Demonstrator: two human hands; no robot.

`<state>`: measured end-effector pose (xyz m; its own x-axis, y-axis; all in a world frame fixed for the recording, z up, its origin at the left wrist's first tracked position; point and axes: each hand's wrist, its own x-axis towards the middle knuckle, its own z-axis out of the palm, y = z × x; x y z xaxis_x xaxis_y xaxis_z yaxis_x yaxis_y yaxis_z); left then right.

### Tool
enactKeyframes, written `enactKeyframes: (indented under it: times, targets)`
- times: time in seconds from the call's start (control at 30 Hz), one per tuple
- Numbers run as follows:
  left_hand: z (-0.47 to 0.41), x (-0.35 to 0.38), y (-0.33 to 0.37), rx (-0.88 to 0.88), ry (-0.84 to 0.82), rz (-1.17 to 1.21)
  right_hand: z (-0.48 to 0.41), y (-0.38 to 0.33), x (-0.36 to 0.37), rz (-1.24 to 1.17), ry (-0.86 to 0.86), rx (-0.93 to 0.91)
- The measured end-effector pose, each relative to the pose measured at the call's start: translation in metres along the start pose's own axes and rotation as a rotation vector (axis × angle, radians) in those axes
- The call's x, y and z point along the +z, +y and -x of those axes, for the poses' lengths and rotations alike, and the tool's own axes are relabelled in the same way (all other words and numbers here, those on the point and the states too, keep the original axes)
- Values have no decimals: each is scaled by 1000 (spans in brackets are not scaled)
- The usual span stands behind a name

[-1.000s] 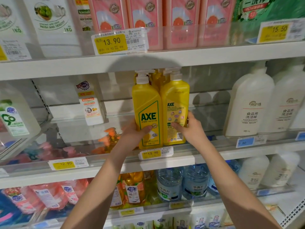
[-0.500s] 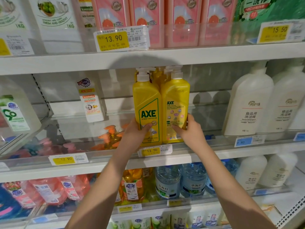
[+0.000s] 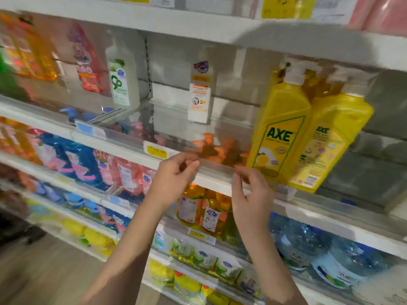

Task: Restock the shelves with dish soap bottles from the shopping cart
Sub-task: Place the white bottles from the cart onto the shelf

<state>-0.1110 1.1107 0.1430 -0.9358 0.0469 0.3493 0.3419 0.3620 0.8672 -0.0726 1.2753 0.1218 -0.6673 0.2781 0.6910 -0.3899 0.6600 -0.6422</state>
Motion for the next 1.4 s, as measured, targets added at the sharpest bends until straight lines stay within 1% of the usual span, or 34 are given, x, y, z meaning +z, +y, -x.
enactKeyframes:
  times: [0.07, 0.13, 0.2, 0.27, 0.33, 0.4, 0.47, 0.57, 0.63, 0.73, 0.83, 0.93, 1.0, 1.07, 1.17, 1.23, 1.3, 1.4]
  targets:
    - [24, -27, -26, -125, 74, -30, 15, -5, 38, -49, -186, -25]
    - [53, -53, -66, -280, 134, -93, 37, -5, 81, -75, -456, 19]
    - [84, -78, -109, -484, 175, -155, 66, -6, 123, -126, -738, 124]
    - [121, -103, -152, -719, 192, -238, 103, -4, 160, -169, -982, 239]
    - [161, -124, -191, -906, 191, -312, 142, 0, 188, -153, -1181, 235]
    - [204, -138, -226, -1060, 156, -328, 175, 3, 211, -97, -1367, 241]
    - [248, -152, -257, -1221, 144, -300, 201, 3, 232, 30, -1535, 210]
    - [303, -178, -290, -1443, 140, -276, 231, -4, 270, 223, -1726, 152]
    - [327, -203, -313, -1531, 129, -271, 248, -12, 299, 278, -1791, 146]
    - [343, -250, -335, -1603, 217, -212, 264, -32, 345, 335, -1808, 145]
    - [344, -298, -341, -1589, 319, -231, 277, -58, 387, 337, -1839, 168]
    - [344, -334, -351, -1587, 452, -178, 289, -83, 430, 312, -1854, 194]
    - [347, -354, -363, -1596, 513, -132, 295, -100, 462, 311, -1891, 159]
    - [346, -373, -378, -1590, 547, -104, 296, -123, 494, 301, -1924, 121]
    - [339, -408, -400, -1598, 579, -99, 298, -159, 547, 268, -1908, 85]
    - [329, -443, -419, -1611, 613, -102, 302, -180, 595, 243, -1913, 48]
    - [312, -484, -437, -1596, 691, -104, 300, -209, 648, 201, -1930, 50]
    - [267, -552, -446, -1533, 901, -140, 289, -262, 731, 128, -1887, 1]
